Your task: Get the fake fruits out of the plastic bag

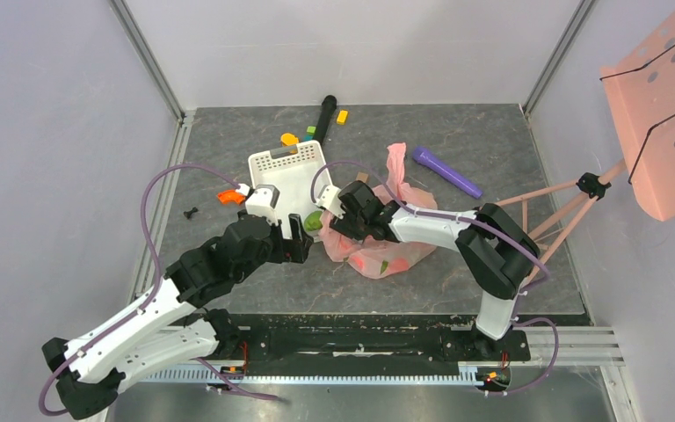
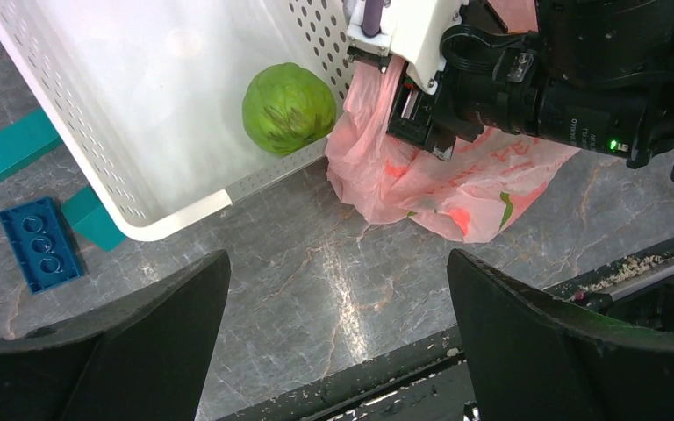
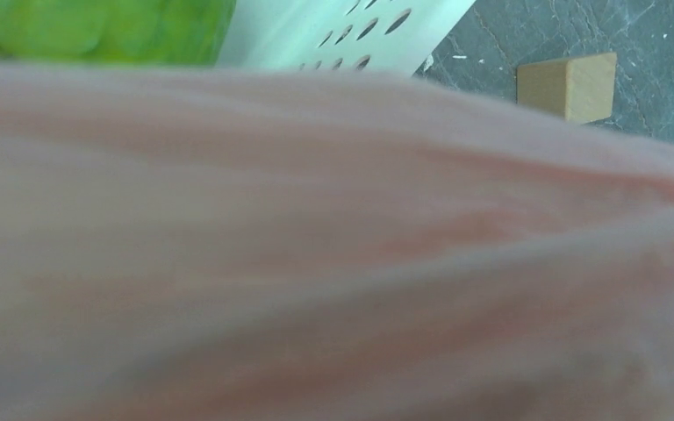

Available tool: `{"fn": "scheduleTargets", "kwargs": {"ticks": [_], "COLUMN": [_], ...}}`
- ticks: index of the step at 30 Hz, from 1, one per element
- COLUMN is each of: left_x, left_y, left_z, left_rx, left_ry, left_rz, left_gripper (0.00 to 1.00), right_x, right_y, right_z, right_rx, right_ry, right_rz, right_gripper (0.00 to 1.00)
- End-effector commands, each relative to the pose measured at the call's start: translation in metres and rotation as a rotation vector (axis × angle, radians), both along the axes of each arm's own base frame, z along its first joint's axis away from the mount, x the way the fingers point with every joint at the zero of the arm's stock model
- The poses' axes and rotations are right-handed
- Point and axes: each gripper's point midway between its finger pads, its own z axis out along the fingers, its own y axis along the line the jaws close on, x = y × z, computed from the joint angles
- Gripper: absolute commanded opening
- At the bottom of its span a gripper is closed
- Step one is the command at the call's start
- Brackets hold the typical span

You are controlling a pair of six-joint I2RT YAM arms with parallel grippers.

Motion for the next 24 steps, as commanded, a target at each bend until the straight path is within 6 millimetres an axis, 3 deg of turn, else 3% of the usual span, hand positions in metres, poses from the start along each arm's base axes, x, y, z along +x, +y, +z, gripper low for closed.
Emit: {"fn": "scheduleTargets", "kwargs": {"ticks": [1,7,15,21,24], "left_x": [0.001,0.001,0.001,0.001,-0.002], "left_y": [0.001,-0.002,-0.002,-0.007,-0.018], "left_z": [0.0,0.001,0.001,0.003,0.008], "left_rx": [0.012,0.001,-0.007,-0.023,-0.055], "left_ry": [-0.017,-0.015,-0.013,-0.01,-0.009], "left_rz": [-0.019,-0.025,-0.024,-0.039,-0.087], "left_gripper": [1.0,1.0,1.0,1.0,1.0], "right_x": [0.0,-0.015,-0.043,-0.062,-0.074], "right_y": [-0.003,-0.005,-0.021,-0.04,-0.045], "right_z": [0.012,0.041,0.078,0.085,0.079], "right_rx": [0.031,0.101,0.167,0.158,0.179], "right_ry": [-0.006,0.017,0.051,0.09,0.131], "right_rz": [-0.05,-0.045,-0.061,-0.104,-0.126], "right_gripper": [0.53,0.44,0.45,0.47,0.48]}}
